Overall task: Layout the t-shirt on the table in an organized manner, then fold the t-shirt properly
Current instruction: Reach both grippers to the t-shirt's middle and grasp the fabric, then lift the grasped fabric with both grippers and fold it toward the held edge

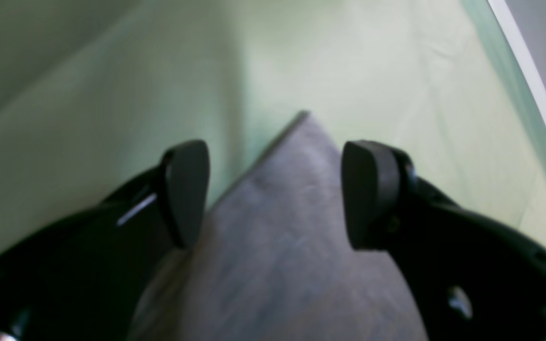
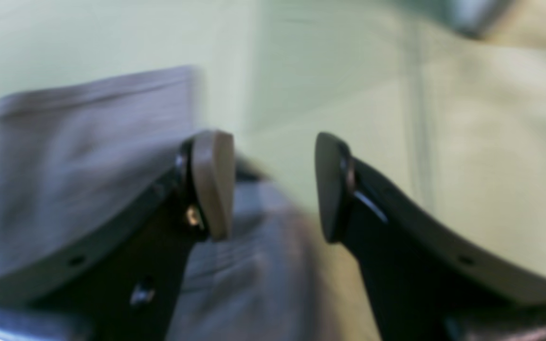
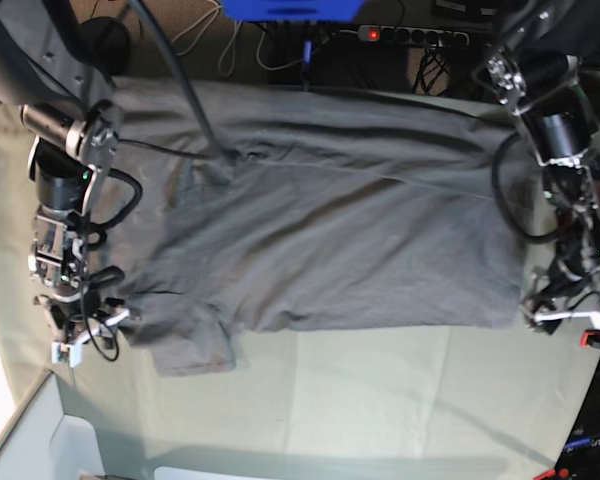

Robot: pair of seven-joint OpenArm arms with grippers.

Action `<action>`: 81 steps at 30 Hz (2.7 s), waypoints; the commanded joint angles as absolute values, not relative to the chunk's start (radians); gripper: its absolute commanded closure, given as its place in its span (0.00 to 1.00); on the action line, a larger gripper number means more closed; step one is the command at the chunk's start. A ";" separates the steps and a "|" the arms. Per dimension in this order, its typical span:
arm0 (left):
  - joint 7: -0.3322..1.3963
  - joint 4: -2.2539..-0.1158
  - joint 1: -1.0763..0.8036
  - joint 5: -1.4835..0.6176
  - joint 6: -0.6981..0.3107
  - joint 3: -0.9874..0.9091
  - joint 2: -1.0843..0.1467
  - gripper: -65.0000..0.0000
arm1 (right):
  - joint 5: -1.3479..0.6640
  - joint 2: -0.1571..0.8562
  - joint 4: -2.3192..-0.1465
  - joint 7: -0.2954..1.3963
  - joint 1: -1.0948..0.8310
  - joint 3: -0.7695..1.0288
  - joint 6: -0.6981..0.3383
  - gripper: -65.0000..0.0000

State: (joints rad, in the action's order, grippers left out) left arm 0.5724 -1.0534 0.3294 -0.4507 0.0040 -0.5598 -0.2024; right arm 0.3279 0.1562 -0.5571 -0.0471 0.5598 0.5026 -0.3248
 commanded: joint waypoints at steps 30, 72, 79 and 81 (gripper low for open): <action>0.277 -0.693 0.475 -0.354 -0.005 -0.305 -0.268 0.35 | 0.315 0.160 -0.570 -0.079 0.625 0.498 -0.294 0.56; -0.035 -0.318 0.599 -0.354 -0.122 0.059 -0.335 0.35 | 0.317 0.191 -0.401 -0.081 0.653 0.496 -0.150 0.56; -0.035 -0.317 0.573 -0.354 -0.124 0.059 -0.305 0.35 | 0.317 0.185 -0.400 -0.081 0.634 0.496 -0.150 0.56; -0.035 -0.317 0.568 -0.354 -0.124 0.061 -0.303 0.35 | 0.317 0.185 -0.400 -0.081 0.621 0.496 -0.150 0.56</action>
State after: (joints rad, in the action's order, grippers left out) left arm -0.0315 -0.3046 0.5453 -0.3511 -0.1211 0.0612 -0.2897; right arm 0.3172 0.1787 -0.3870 -0.0563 0.5957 0.4976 -0.1375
